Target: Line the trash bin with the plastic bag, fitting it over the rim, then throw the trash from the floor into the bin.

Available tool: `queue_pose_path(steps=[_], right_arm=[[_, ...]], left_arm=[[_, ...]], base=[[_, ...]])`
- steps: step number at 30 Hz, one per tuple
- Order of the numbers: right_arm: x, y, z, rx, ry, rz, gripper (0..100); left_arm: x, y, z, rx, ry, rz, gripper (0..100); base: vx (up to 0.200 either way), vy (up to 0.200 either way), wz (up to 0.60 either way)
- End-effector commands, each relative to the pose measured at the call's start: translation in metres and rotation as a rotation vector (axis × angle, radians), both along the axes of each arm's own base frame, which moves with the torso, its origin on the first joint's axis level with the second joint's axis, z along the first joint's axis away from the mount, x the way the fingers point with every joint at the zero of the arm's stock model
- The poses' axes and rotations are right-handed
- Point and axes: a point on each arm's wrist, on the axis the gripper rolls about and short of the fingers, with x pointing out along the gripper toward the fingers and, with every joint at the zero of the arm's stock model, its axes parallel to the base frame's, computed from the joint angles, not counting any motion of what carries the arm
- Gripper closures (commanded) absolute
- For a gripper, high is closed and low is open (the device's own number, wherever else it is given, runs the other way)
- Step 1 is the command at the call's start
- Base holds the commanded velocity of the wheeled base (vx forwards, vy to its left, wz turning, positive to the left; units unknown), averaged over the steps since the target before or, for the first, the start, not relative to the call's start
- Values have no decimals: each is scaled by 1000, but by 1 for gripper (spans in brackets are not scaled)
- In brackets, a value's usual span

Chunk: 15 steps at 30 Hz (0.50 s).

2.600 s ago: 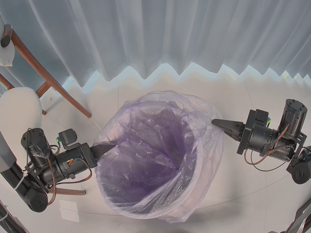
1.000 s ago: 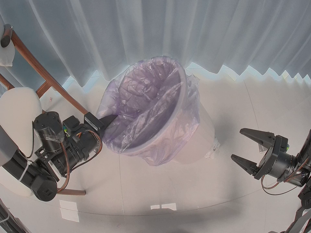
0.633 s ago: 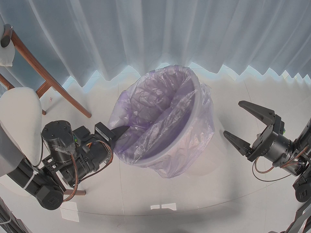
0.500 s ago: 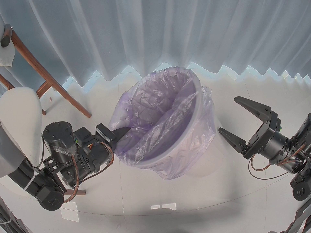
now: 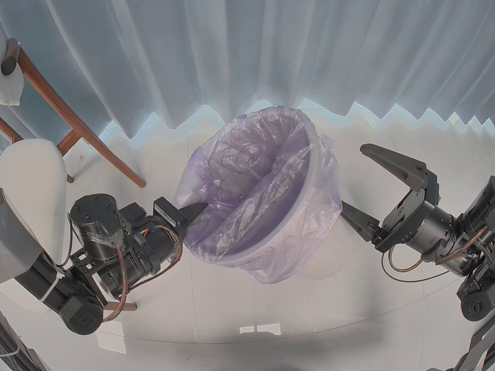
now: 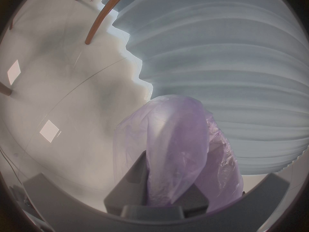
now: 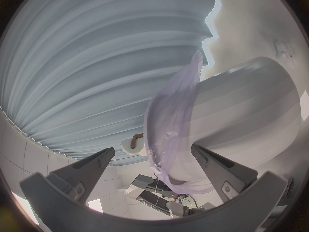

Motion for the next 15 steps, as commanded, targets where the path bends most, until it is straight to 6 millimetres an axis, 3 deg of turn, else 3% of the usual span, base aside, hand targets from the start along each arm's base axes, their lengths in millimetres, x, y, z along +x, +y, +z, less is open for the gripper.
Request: queue_pose_path(steps=[1,15], right_arm=[[-6,0,6,18,-15,17,0],[-13,5,16,67,-14,69,0]], left_arm=[[4,1,-2,1,2,7,100],[6,0,-2,0,0,11,100]], base=[[0,0,0],[0,0,0]])
